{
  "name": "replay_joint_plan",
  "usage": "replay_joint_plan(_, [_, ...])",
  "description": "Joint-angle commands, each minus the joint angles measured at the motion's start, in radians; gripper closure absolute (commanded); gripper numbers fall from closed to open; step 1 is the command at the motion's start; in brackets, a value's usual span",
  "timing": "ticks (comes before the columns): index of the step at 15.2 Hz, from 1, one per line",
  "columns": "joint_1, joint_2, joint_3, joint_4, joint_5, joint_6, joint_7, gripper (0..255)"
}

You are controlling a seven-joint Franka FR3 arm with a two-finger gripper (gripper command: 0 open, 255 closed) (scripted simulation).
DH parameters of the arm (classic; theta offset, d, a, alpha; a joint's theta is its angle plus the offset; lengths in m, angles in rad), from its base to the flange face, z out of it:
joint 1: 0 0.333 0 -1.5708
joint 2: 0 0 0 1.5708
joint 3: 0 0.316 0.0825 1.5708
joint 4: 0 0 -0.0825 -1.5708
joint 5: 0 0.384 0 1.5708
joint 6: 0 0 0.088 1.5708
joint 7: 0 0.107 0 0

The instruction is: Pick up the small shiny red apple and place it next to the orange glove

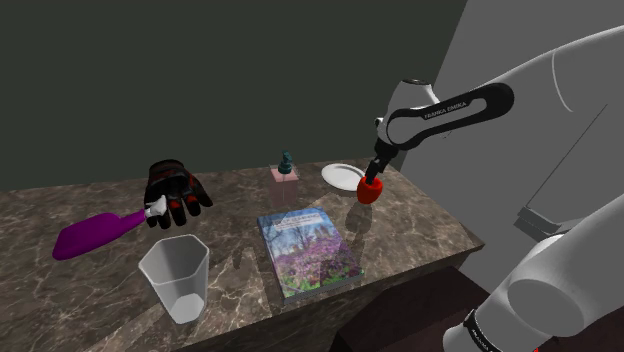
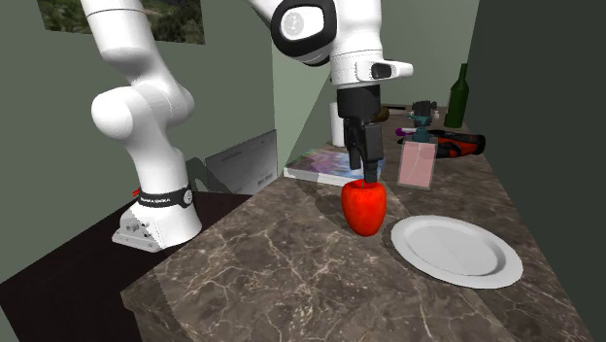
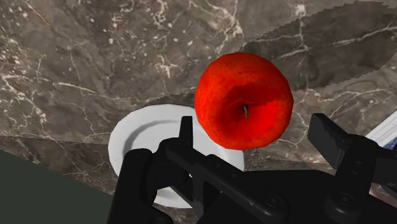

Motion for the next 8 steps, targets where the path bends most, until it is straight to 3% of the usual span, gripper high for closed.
replay_joint_plan(1, [0.0, 0.0, 0.0, 0.0, 0.0, 0.001, 0.0, 0])
replay_joint_plan(2, [0.0, 0.0, 0.0, 0.0, 0.0, 0.001, 0.0, 0])
replay_joint_plan(3, [0.0, 0.0, 0.0, 0.0, 0.0, 0.001, 0.0, 255])
replay_joint_plan(8, [0.0, 0.0, 0.0, 0.0, 0.0, 0.001, 0.0, 255])
